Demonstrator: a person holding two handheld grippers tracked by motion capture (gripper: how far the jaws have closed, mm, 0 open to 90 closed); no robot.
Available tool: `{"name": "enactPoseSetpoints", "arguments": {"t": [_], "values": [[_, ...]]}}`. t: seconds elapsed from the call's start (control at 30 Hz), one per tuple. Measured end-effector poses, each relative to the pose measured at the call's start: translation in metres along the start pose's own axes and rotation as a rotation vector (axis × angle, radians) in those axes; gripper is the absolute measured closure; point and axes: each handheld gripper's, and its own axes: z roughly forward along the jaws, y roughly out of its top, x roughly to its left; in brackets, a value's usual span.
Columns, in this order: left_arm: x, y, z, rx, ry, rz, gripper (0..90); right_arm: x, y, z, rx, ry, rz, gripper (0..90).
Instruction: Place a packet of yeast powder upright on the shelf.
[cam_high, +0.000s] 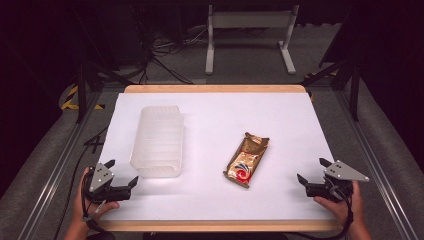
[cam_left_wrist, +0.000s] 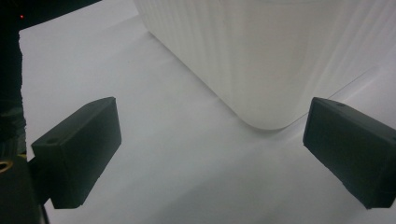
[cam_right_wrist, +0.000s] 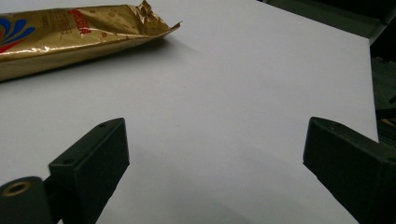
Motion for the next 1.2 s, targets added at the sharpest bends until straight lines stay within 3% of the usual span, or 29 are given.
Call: {"name": "enactPoseSetpoints", "arguments": {"t": [0.17,0.53,0.67,0.73,0.83,1.0,1.07,1.2], "values": [[-0.001,0.0,0.0,0.005,0.002,0.005,5.1,0.002,0.0,0.005,0.024,0.034,-0.009,11.1],[-0.002,-0.003,-0.003,0.006,0.002,0.018,5.0,0.001,0.012,0.015,0.016,0.085,0.08,9.9],[-0.003,-0.003,-0.003,0.013,0.004,0.028,4.9,0.004,0.021,0.02,0.024,0.094,0.063,12.6],[-0.003,-0.003,-0.002,0.014,0.0,0.025,4.9,0.004,0.027,0.025,0.016,0.117,0.083,13.5],[-0.003,-0.003,-0.002,0.016,-0.001,0.029,4.8,0.003,0.041,0.038,0.023,0.163,0.143,14.4],[-0.003,-0.003,-0.002,0.018,-0.003,0.036,4.8,0.006,0.055,0.057,0.049,0.189,0.182,15.1],[-0.003,-0.003,-0.001,0.017,-0.008,0.038,4.8,0.008,0.062,0.07,0.066,0.216,0.22,15.1],[-0.004,-0.002,-0.001,0.014,-0.005,0.039,4.8,0.012,0.074,0.096,0.103,0.237,0.234,14.5]]}}
